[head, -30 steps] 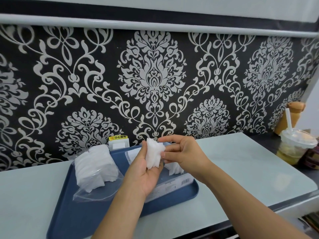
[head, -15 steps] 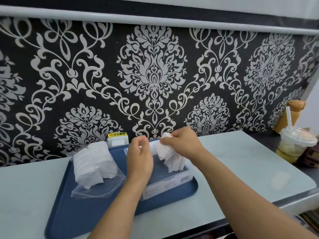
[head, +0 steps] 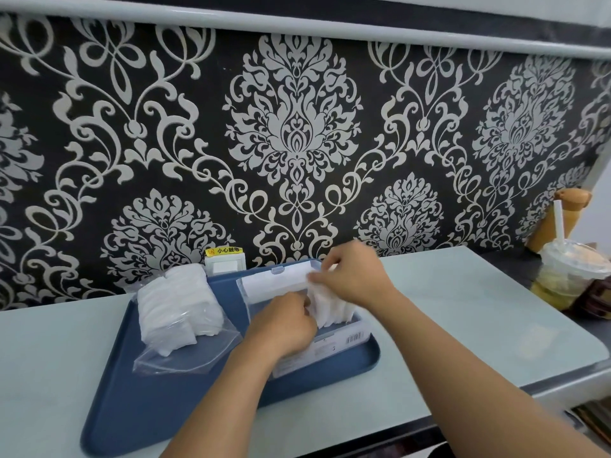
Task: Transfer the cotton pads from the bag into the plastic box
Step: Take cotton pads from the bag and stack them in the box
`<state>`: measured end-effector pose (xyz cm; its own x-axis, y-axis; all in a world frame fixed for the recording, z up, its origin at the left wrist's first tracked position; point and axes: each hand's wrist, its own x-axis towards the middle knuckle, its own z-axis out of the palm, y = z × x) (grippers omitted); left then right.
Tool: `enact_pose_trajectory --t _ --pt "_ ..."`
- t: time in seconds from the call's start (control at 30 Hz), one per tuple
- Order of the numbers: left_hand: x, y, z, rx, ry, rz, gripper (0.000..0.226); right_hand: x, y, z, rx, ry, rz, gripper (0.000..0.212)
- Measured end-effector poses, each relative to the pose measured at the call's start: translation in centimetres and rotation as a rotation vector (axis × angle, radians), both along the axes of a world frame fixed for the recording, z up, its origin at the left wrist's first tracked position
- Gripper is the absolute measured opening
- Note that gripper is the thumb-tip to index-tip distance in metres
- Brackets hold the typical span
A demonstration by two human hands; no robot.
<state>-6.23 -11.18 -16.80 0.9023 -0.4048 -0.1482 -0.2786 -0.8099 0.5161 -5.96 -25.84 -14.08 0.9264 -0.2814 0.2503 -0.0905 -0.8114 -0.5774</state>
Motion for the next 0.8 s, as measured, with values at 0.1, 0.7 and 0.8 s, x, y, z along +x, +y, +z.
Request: enact_pose_trajectory --t 0.1,0.7,0.8 --pt "0.0 -0.2 0.0 -0.039 -0.042 0.02 0.015 -1.6 -2.8 1.5 0.149 -0.054 0.039 0.031" --pt "-1.2 -1.9 0.4 -0.061 -0.258 0.034 0.047 -2.3 -4.9 -1.3 0.16 0.244 0.283 0.064" --pt "-0.9 -1.7 0.5 -0.037 -0.282 0.014 0.035 -2.7 -4.3 -1.2 0.187 0.235 0.31 0.05"
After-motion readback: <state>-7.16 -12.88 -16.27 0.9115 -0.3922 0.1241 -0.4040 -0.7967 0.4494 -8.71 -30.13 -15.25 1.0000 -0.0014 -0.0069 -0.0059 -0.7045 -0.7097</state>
